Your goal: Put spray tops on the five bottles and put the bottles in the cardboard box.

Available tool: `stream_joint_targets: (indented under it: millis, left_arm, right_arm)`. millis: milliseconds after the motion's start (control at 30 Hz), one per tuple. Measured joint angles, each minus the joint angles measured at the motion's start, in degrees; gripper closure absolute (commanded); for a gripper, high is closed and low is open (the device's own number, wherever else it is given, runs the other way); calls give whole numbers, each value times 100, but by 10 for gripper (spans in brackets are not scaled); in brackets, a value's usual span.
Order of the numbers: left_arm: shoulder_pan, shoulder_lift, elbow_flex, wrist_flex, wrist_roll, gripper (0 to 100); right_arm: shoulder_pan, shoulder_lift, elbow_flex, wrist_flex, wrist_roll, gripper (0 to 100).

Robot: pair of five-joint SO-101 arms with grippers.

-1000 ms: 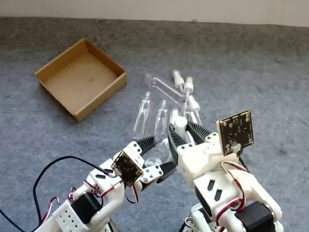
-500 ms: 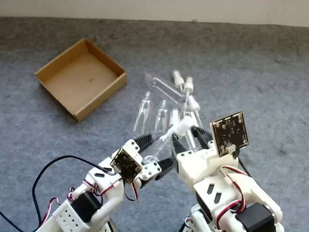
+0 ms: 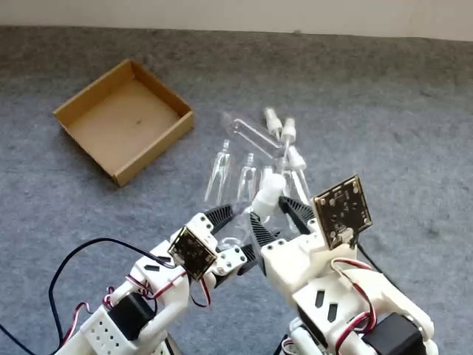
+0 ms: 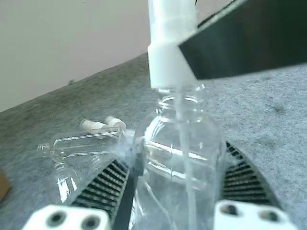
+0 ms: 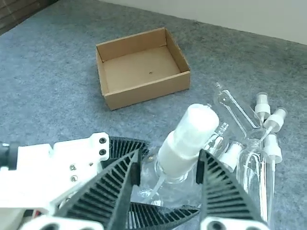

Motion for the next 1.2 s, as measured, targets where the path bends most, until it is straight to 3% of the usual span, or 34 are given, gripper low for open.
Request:
stream_joint_targets:
  millis: [267,567,800,1033,1200]
  left_arm:
    - [9,0,0,0,0,902]
    - [9,0,0,0,0,902]
    - [-905,0,0,-536,0,902]
    - [-1310,0,0,-651,0,902]
    - [-1310,0,0,-651,0,902]
  right_arm:
    - [-97,0,-105,686,563,835]
    - [-97,0,-1090,993,677,836]
    - [-97,0,-1213,993,686,841]
    - [-97,0,-1064,993,686,995]
    - [-97,0,-26,800,686,994]
